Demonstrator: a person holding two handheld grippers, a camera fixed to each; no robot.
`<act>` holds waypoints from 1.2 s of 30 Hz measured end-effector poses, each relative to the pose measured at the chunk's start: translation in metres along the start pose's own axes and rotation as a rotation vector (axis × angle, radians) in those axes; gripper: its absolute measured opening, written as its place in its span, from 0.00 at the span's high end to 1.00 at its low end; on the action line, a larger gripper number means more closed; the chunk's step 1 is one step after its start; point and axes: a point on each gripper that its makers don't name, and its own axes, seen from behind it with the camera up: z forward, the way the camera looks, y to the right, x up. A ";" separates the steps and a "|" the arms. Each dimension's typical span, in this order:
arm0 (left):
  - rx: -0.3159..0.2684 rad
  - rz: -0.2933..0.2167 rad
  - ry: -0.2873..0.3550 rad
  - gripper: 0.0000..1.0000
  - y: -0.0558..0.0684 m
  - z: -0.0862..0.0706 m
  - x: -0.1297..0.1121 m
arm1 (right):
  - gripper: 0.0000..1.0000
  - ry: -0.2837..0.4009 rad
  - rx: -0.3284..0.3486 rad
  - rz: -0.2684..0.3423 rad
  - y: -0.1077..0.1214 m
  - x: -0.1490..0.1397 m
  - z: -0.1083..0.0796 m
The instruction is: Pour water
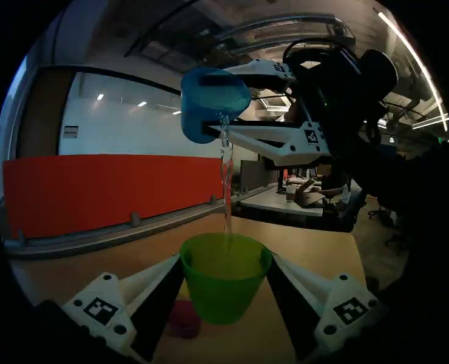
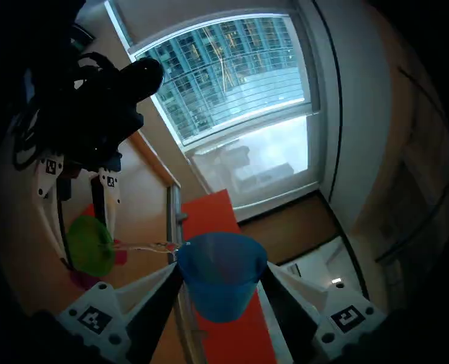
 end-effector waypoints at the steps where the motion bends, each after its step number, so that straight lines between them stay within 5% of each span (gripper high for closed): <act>1: 0.000 0.000 -0.001 0.13 0.000 0.000 0.000 | 0.11 0.000 0.000 -0.004 0.000 0.000 0.000; 36: 0.006 0.006 0.000 0.13 -0.004 0.000 0.003 | 0.11 0.013 -0.040 -0.133 0.019 0.007 0.005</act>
